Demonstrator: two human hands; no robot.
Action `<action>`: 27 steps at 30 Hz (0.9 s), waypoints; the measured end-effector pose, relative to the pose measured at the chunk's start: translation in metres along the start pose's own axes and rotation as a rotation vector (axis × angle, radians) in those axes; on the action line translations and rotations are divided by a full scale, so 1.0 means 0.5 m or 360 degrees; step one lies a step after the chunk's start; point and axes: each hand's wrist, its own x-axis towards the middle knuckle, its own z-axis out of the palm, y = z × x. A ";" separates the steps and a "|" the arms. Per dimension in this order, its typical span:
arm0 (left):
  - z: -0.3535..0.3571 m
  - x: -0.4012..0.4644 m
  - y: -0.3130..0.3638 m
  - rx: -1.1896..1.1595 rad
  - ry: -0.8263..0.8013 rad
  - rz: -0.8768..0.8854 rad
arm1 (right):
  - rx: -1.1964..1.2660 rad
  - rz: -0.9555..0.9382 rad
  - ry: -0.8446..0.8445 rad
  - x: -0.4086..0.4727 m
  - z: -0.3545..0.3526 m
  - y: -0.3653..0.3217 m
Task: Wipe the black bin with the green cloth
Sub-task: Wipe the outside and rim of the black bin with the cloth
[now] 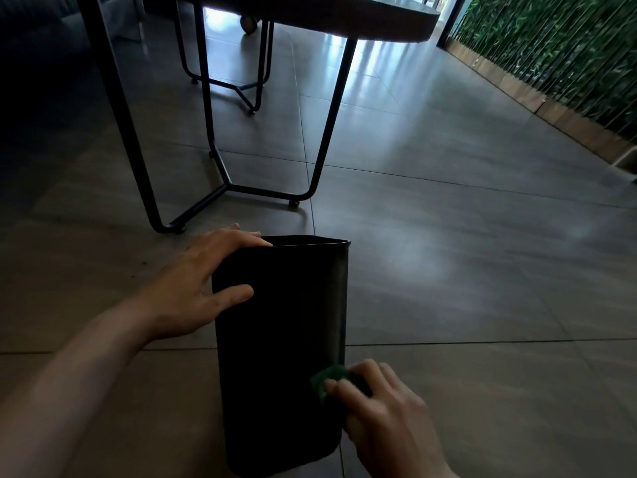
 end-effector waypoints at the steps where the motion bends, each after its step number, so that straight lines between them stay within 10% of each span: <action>1: -0.001 -0.001 0.001 0.0010 0.0000 -0.0006 | 0.0175 0.0228 -0.0088 -0.002 -0.015 0.006; 6: -0.021 -0.014 -0.008 -0.0020 0.0035 -0.0029 | 0.1641 0.1206 0.0053 0.080 -0.119 0.069; 11: -0.046 -0.031 -0.005 -0.0104 0.0044 -0.0083 | 0.2202 0.1560 0.0170 0.200 -0.187 0.147; 19: -0.071 -0.058 -0.002 -0.0148 -0.0013 -0.0119 | 0.0516 0.0531 -0.0448 0.333 -0.145 0.125; 27: -0.092 -0.083 -0.029 -0.0169 0.0057 -0.0201 | 0.0359 -0.0014 -0.0906 0.367 -0.140 0.106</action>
